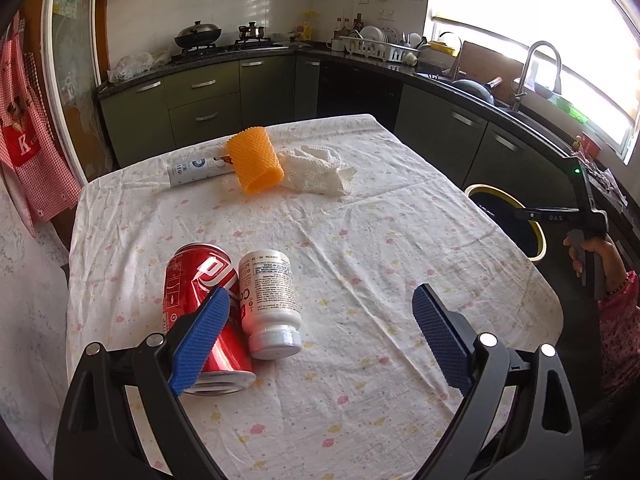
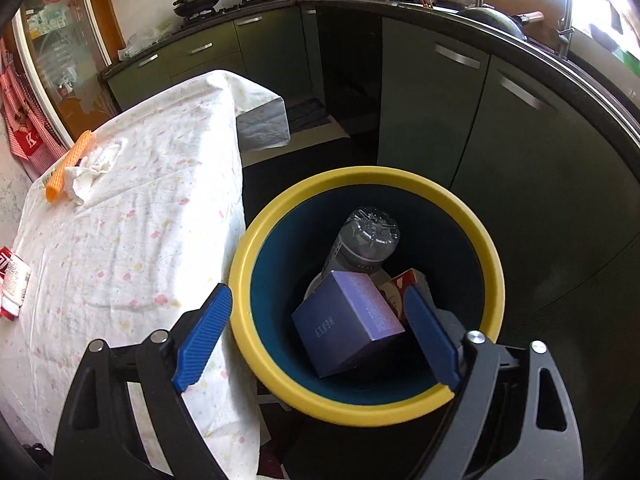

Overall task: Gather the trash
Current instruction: 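Grasp the red cola can with the left gripper and lift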

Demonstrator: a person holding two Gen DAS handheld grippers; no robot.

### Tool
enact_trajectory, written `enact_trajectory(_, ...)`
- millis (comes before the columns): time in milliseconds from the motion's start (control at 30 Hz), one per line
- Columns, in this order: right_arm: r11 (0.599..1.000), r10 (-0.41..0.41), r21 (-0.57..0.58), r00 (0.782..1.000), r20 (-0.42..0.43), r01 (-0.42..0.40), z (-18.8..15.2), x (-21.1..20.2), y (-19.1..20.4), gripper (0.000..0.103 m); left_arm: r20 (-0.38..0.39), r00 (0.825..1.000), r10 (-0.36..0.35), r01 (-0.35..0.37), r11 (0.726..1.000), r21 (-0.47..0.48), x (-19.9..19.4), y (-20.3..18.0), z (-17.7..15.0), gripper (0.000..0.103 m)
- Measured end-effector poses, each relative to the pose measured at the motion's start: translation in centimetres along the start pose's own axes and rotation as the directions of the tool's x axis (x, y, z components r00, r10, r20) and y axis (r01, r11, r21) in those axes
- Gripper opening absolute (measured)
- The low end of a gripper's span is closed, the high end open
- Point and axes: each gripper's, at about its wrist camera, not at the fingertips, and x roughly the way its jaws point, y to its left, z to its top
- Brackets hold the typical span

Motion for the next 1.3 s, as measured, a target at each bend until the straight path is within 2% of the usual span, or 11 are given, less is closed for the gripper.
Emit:
enact_trajectory(100,0.997,0.075,0.013,0.997,-0.007,-0.075,-1.2,-0.5,1.0,0.086,-0.01,1.0,0.015,-0.015,1.0,0.003,0.1,0.3,-0.2,0.092)
enact_trajectory(333,0.992,0.12,-0.029,0.993,-0.02,-0.12,-2.0,-0.3,3.6,0.086,-0.034,0.997,0.067,-0.067,0.998,-0.008,0.4,1.9,0.0,0.092)
enact_trajectory(800,0.99,0.13,-0.054,0.991,-0.036,-0.132,-2.5,0.5,4.7,0.086,-0.131,0.982,0.136,-0.144,0.988,-0.055,2.7,6.7,1.4,0.091)
enact_trajectory(900,0.99,0.13,-0.054,0.991,-0.039,-0.132,-2.5,0.5,4.7,0.086,-0.17,0.976,0.14,-0.152,0.987,-0.06,3.4,7.7,1.4,0.083)
enact_trajectory(1100,0.988,0.136,-0.062,0.99,-0.048,-0.138,-2.6,0.8,5.0,0.086,-0.248,0.964,0.101,-0.135,0.983,-0.122,5.5,9.6,0.7,0.066)
enact_trajectory(1300,0.987,0.136,-0.073,0.989,-0.058,-0.14,-2.6,0.9,5.4,0.086,-0.294,0.954,0.06,-0.104,0.985,-0.137,7.2,10.0,0.0,0.063)
